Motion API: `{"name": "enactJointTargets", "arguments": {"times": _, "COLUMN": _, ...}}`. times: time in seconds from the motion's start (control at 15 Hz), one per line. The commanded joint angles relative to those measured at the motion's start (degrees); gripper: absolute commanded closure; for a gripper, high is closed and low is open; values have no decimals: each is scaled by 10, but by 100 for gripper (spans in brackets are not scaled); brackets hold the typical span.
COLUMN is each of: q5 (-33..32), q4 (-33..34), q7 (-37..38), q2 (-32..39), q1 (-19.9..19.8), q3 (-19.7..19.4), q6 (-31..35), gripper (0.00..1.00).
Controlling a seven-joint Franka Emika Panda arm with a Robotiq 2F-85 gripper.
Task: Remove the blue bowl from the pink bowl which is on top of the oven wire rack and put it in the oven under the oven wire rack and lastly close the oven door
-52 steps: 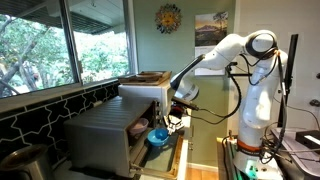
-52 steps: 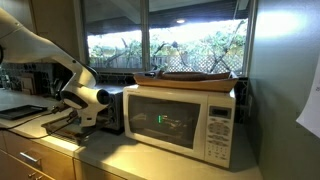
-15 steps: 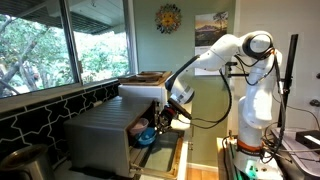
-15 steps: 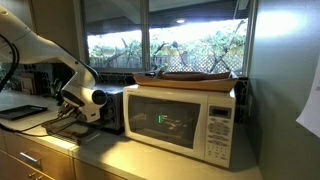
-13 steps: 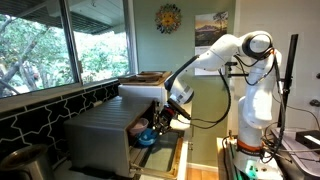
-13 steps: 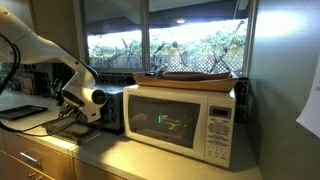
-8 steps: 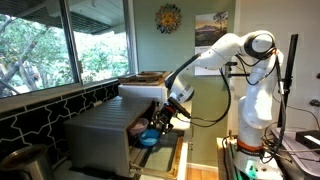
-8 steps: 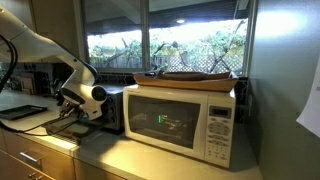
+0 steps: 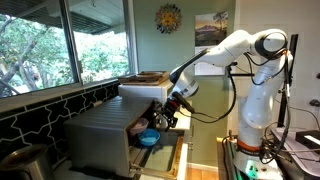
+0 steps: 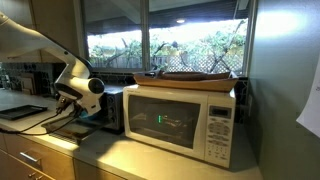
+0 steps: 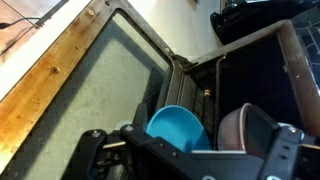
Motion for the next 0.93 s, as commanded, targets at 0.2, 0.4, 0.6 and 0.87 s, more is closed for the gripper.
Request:
{"name": "enactJointTargets", "arguments": {"times": 0.2, "q5": 3, "q4": -84, "q7": 119, "q2": -87, "q1": -17, "q3": -20, "q6": -50, "gripper": 0}}
{"name": "enactJointTargets", "arguments": {"times": 0.4, "q5": 28, "q4": -69, "q7": 187, "q2": -63, "q1": -25, "q3": -18, "q6": -54, "gripper": 26}}
{"name": "enactJointTargets", "arguments": {"times": 0.6, "q5": 54, "q4": -74, "q7": 252, "q2": -57, "q1": -30, "q3": -10, "q6": -31, "gripper": 50}}
{"name": "enactJointTargets", "arguments": {"times": 0.87, "q5": 37, "q4": -73, "q7": 316, "q2": -46, "q1": -39, "q3": -1, "q6": 8, "gripper": 19}}
